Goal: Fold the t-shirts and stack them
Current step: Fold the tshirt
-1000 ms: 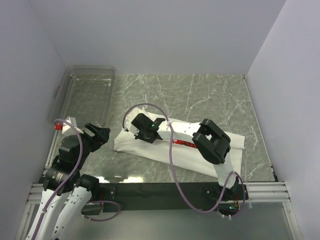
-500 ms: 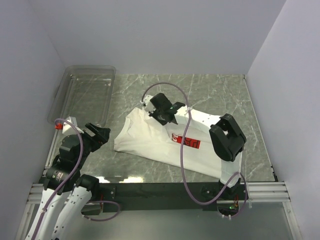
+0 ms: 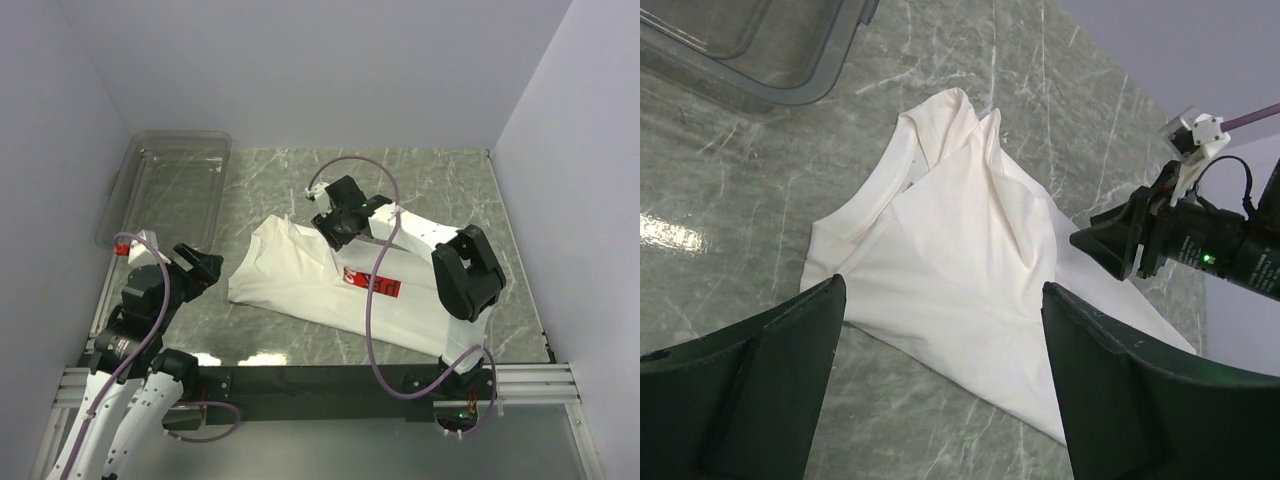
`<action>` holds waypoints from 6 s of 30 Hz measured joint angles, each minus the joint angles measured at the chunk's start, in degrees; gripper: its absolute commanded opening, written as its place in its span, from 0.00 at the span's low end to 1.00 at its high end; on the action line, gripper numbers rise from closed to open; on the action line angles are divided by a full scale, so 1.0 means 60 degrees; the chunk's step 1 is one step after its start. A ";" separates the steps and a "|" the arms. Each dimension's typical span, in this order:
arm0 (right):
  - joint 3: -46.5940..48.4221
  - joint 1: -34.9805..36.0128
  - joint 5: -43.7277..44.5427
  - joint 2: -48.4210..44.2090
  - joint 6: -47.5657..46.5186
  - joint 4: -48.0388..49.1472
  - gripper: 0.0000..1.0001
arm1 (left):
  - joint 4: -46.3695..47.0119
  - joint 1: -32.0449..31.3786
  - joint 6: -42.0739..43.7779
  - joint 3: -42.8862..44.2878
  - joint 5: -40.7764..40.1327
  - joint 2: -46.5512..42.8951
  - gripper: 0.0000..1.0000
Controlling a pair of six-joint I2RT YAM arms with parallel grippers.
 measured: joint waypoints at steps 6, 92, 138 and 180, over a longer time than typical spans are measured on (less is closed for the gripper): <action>0.0382 -0.0200 -0.1858 0.0237 0.0525 -0.0299 0.58 | 0.0087 0.0000 0.0000 0.0000 0.0135 0.0062 0.84; 0.1570 -0.1887 -0.4251 0.1621 0.1730 -0.0586 0.00 | 0.0324 0.0000 -0.0015 -0.0124 0.0364 0.0382 0.83; -0.1362 -0.7191 -0.6120 -0.1774 -0.2080 -0.1883 0.51 | 0.4535 0.0000 -0.0200 -0.2805 0.1144 0.5941 0.41; 0.4838 -0.1625 -0.4830 0.3151 -0.0969 -0.2929 0.71 | 0.1796 0.0000 -0.0270 -0.1282 0.0229 0.0597 0.84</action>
